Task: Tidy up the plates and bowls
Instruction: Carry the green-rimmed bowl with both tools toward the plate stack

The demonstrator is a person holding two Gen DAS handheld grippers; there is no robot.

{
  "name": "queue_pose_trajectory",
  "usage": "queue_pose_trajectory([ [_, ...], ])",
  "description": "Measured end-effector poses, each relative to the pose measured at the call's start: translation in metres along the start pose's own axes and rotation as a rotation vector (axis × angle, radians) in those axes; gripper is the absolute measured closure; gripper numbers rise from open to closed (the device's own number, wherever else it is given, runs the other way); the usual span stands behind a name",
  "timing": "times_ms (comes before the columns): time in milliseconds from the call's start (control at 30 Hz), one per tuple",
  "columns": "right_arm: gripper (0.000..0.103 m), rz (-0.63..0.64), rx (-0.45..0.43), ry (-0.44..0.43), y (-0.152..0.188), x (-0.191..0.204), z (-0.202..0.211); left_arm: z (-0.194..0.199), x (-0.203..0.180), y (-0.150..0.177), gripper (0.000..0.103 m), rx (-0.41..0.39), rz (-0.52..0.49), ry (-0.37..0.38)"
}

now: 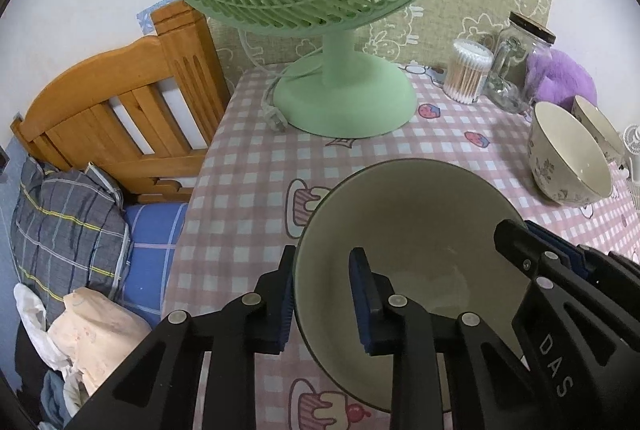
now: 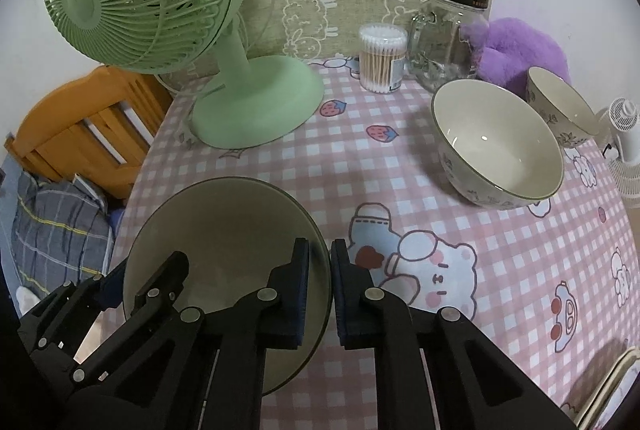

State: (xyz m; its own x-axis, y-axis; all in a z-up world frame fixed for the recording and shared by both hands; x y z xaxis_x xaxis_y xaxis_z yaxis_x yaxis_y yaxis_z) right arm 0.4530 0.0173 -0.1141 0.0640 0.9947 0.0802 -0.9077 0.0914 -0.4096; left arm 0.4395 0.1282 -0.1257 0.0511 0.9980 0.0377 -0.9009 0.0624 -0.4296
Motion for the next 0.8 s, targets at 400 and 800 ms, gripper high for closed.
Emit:
queue_pose_trajectory([
  [400,0.089,0.006,0.016,0.037,0.024,-0.01,0.022,0.019,-0.014,0.025,0.079,0.025,-0.028,0.028],
  [800,0.089,-0.025,0.048,0.049,0.077,-0.044,0.052,0.047,-0.046,0.073,0.079,0.055,-0.057,0.035],
])
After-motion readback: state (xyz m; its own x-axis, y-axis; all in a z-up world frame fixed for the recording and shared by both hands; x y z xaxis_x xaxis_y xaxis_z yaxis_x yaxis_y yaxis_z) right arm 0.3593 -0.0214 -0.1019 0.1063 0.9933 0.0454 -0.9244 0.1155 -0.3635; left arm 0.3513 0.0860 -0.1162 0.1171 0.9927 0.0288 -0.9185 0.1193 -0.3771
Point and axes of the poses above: each gripper's, at about its wrist camera, not at the fingertips, and z roughly against the way its jaws point, x to its left, y to its underside, the point moved 4 cm from there along -z, roughly the way its jaws point, and after that the axes turned 8 degrees about x, right-handed, at the moved point
